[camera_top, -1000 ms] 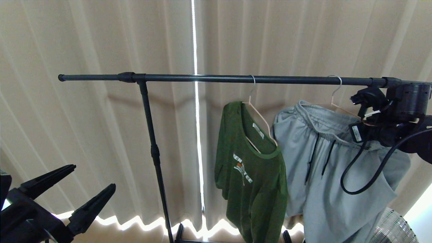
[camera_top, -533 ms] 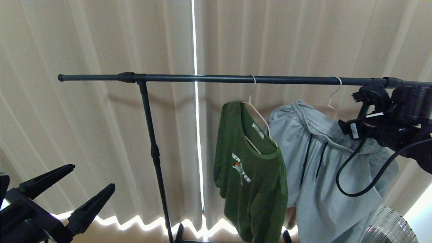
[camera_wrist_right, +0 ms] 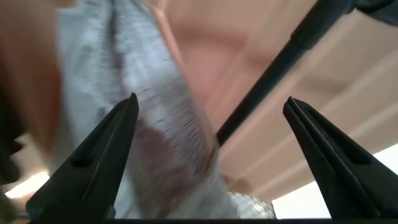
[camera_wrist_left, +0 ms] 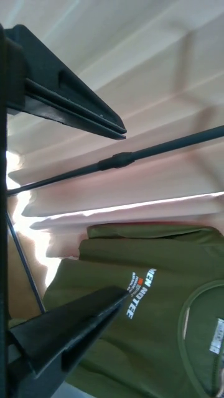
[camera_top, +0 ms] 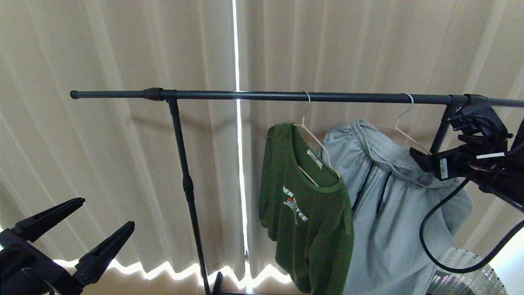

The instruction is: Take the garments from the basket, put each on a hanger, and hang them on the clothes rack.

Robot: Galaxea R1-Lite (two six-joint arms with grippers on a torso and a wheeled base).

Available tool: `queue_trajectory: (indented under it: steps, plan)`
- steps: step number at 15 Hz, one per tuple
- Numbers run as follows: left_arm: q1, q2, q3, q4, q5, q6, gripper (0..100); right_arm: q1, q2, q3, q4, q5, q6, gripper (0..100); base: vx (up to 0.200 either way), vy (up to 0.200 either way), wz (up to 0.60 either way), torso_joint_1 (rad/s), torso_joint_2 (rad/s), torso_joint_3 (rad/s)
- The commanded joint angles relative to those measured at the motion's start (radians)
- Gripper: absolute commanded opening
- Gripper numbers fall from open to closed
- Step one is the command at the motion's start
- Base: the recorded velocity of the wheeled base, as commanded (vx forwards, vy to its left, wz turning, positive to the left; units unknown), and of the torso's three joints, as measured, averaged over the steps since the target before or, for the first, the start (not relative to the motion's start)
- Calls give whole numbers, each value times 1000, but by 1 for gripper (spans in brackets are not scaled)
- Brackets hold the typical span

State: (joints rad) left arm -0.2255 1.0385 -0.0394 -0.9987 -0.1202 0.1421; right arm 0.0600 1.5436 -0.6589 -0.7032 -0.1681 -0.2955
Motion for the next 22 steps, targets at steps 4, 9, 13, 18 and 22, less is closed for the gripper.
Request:
queue_trajectory:
  steps: [4,9,13,18,22]
  plan:
    - [155,-126,39,40,7,-15,100,6,-364,191,18,48,-4,100,0,0,0,0,0,0]
    - [321,-531,39,462,5,-65,100,1,-686,352,212,47,-5,100,0,0,0,0,0,0]
    - [316,-801,39,824,2,-64,100,-29,-1016,446,553,38,-2,100,0,0,0,0,0,0]
    - [307,-951,39,979,5,-70,100,-63,-1366,449,959,38,6,100,0,0,0,0,0,0]
    - [307,-951,39,979,7,-70,100,-60,-1541,444,1105,32,102,100,0,0,0,0,0,0]
